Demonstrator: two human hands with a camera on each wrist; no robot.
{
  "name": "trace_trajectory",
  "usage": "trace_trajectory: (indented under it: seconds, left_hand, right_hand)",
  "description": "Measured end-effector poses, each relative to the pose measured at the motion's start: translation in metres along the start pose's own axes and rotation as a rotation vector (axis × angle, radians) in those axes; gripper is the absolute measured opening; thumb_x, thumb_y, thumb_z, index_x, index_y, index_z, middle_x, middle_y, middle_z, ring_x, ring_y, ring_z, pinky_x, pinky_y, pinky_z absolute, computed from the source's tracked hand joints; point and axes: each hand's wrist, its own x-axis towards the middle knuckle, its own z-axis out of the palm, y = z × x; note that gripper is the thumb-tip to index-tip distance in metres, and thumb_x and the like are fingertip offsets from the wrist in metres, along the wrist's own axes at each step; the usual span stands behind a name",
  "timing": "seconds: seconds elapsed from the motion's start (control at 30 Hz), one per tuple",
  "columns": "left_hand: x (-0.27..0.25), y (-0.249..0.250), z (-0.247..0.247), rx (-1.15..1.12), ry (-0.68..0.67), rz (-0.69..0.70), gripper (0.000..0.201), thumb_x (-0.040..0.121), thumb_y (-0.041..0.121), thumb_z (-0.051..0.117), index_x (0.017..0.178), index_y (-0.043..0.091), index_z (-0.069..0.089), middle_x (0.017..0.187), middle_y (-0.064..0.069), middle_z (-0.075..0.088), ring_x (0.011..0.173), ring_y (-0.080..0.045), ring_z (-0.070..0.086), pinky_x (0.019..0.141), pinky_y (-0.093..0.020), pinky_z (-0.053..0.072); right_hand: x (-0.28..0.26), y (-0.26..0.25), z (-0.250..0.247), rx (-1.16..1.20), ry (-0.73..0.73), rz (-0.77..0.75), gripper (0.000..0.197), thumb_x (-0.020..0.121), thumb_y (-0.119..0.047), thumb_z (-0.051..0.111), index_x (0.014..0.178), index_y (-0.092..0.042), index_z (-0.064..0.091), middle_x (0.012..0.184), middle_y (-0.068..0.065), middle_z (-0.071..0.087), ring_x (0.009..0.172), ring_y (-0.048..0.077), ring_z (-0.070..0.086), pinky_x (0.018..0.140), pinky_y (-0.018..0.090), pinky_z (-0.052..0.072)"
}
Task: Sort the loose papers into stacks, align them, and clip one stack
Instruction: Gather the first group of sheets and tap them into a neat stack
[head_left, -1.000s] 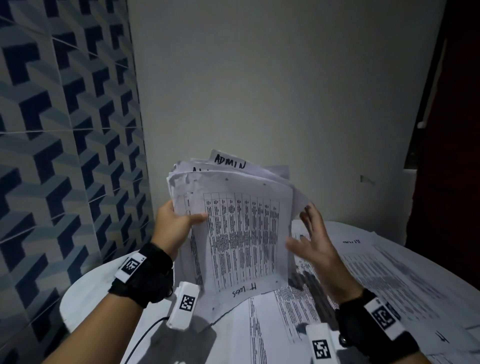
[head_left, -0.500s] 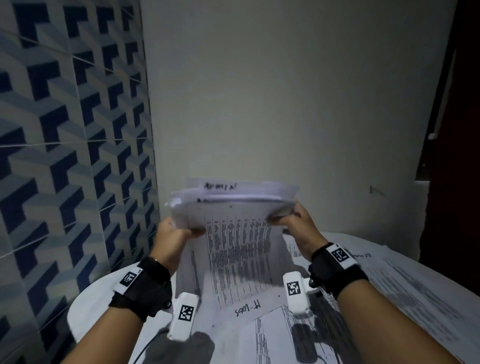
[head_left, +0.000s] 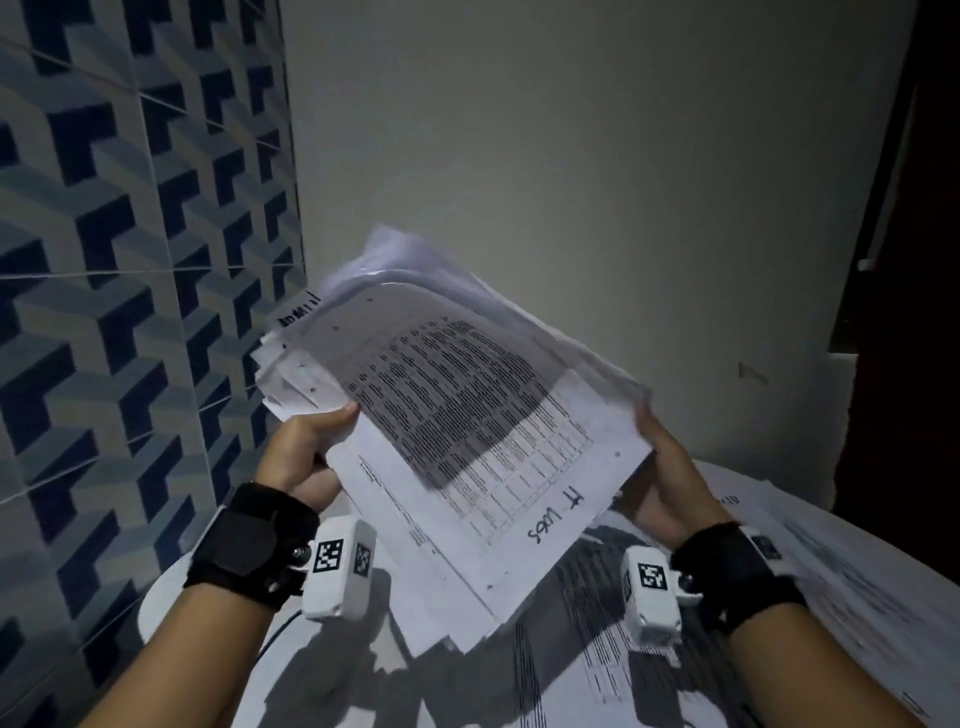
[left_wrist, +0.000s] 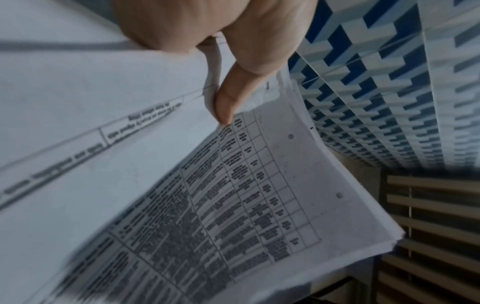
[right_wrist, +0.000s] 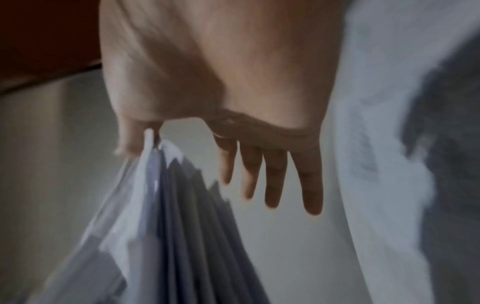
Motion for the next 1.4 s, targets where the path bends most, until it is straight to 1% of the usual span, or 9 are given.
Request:
trace_trajectory:
  seconds: [0.23, 0.37, 0.47, 0.67, 0.83, 1.03, 1.1, 1.27, 1.4]
  left_hand:
    - [-0.005, -0.033, 0.008, 0.163, 0.141, -0.166, 0.015, 0.100, 0.007, 0.057, 0.109, 0.001, 0.068, 0.119, -0.019, 0.074, 0.110, -0.036, 0.070, 0.103, -0.051, 0.049]
    - [0.001, -0.058, -0.006, 0.294, 0.343, -0.191, 0.024, 0.095, 0.005, 0.065, 0.073, 0.008, 0.055, 0.056, -0.002, 0.038, 0.053, -0.021, 0.039, 0.070, -0.034, 0.041]
    - [0.002, -0.078, -0.033, 0.269, 0.488, -0.245, 0.034, 0.085, 0.007, 0.074, 0.067, 0.012, 0.046, 0.047, 0.000, 0.017, 0.059, -0.020, 0.019, 0.067, -0.037, 0.030]
    - [0.007, -0.109, -0.053, 0.233, 0.557, -0.260, 0.058, 0.093, 0.001, 0.064, 0.148, 0.000, 0.044, 0.111, -0.021, 0.060, 0.103, -0.044, 0.056, 0.084, -0.046, 0.040]
    - [-0.044, -0.096, -0.024, 0.245, 0.379, -0.203, 0.018, 0.104, 0.003, 0.044, 0.092, -0.001, 0.057, 0.057, -0.016, 0.060, 0.050, -0.028, 0.061, 0.048, -0.035, 0.051]
    - [-0.030, -0.055, -0.073, -0.048, 0.136, -0.248, 0.061, 0.092, 0.057, 0.062, 0.137, 0.017, 0.062, 0.126, -0.025, 0.069, 0.117, -0.036, 0.065, 0.102, -0.053, 0.046]
    - [-0.024, -0.052, -0.079, 0.077, 0.007, -0.270, 0.051, 0.086, 0.047, 0.077, 0.133, 0.037, 0.061, 0.122, -0.020, 0.068, 0.111, -0.028, 0.064, 0.106, -0.044, 0.045]
    - [-0.020, -0.055, -0.046, 0.769, -0.085, 0.007, 0.035, 0.082, 0.013, 0.082, 0.116, 0.012, 0.075, 0.111, -0.014, 0.078, 0.093, -0.039, 0.069, 0.066, -0.031, 0.041]
    - [-0.020, -0.055, -0.016, 0.723, 0.081, 0.343, 0.031, 0.077, -0.008, 0.081, 0.097, 0.014, 0.074, 0.094, 0.000, 0.079, 0.085, -0.017, 0.077, 0.085, -0.041, 0.060]
  right_hand:
    - [-0.037, 0.088, 0.029, 0.225, 0.053, 0.374, 0.039, 0.079, -0.044, 0.069, 0.082, -0.007, 0.081, 0.080, 0.017, 0.078, 0.071, 0.029, 0.077, 0.061, 0.036, 0.062]
    - [-0.033, 0.091, 0.049, 0.476, 0.132, 0.333, 0.084, 0.095, -0.073, 0.036, 0.106, 0.000, 0.076, 0.102, 0.026, 0.076, 0.092, 0.040, 0.072, 0.079, 0.048, 0.057]
    - [-0.027, 0.089, 0.042, 0.514, 0.212, 0.272, 0.087, 0.090, -0.081, 0.032, 0.117, -0.007, 0.068, 0.101, 0.025, 0.077, 0.104, 0.041, 0.064, 0.084, 0.055, 0.049]
    - [-0.015, 0.117, 0.039, 0.138, 0.163, 0.396, 0.040, 0.086, -0.005, 0.073, 0.123, 0.008, 0.065, 0.133, 0.029, 0.061, 0.117, 0.049, 0.063, 0.103, 0.063, 0.048]
    - [0.003, 0.126, 0.015, -0.248, 0.268, 0.201, 0.068, 0.068, 0.012, 0.072, 0.133, -0.002, 0.056, 0.118, 0.019, 0.072, 0.104, 0.039, 0.071, 0.085, 0.050, 0.060]
    - [-0.013, 0.047, -0.015, -0.280, 0.187, 0.137, 0.046, 0.084, 0.018, 0.066, 0.129, 0.008, 0.059, 0.118, 0.020, 0.074, 0.107, 0.035, 0.072, 0.097, 0.047, 0.055]
    - [-0.018, 0.029, -0.014, -0.304, 0.155, 0.122, 0.042, 0.087, 0.019, 0.062, 0.127, 0.005, 0.062, 0.119, 0.016, 0.074, 0.107, 0.028, 0.071, 0.092, 0.036, 0.056]
    - [-0.035, 0.007, 0.014, -0.433, 0.138, -0.031, 0.035, 0.091, 0.016, 0.058, 0.116, -0.006, 0.069, 0.110, 0.007, 0.077, 0.090, 0.011, 0.076, 0.069, 0.017, 0.058]
    - [-0.035, 0.010, 0.027, -0.568, 0.296, -0.334, 0.020, 0.091, -0.001, 0.071, 0.107, -0.013, 0.074, 0.103, 0.001, 0.077, 0.096, 0.015, 0.074, 0.084, 0.031, 0.061]
